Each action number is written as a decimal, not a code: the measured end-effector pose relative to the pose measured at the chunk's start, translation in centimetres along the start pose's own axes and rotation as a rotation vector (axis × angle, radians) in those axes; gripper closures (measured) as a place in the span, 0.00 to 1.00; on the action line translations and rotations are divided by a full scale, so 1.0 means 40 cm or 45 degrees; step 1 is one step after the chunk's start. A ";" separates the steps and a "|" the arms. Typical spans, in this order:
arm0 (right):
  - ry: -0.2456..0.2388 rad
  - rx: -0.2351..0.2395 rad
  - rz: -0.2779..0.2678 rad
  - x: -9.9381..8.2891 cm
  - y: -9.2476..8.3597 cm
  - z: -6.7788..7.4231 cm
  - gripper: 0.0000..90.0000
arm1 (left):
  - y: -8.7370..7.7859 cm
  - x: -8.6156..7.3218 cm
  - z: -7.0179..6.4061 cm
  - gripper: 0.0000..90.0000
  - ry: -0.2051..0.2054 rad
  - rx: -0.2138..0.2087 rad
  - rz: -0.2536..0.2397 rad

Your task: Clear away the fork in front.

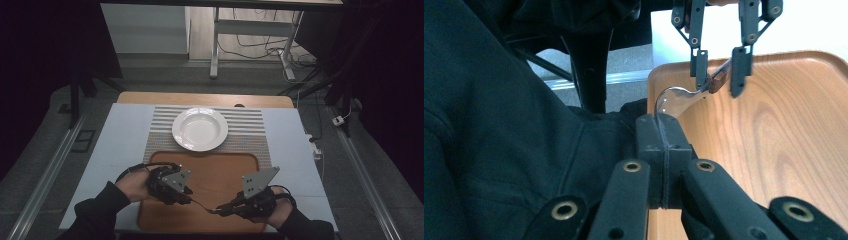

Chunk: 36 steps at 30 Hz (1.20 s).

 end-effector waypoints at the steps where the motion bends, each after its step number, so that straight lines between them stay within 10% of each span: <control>1: -0.001 0.001 0.002 0.000 0.001 0.000 1.00 | 0.002 0.002 -0.001 0.81 0.016 -0.017 0.006; 11: 0.006 0.010 0.061 -0.014 0.008 -0.009 0.95 | 0.026 0.003 -0.015 0.89 0.098 -0.108 0.068; 26: 0.173 -0.389 0.038 -0.031 0.000 -0.023 0.45 | 0.015 -0.050 -0.030 0.89 -0.243 0.009 0.012; 36: 0.288 -0.598 0.021 -0.054 -0.028 -0.022 0.29 | 0.015 -0.064 -0.035 0.89 -0.442 0.078 0.028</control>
Point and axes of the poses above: each handheld gripper's, and its own axes: y roughly forward along the jaws, x roughly out of its top, z roughly to its left, the point moved 1 cm from there along y, roughly forward along the jaws
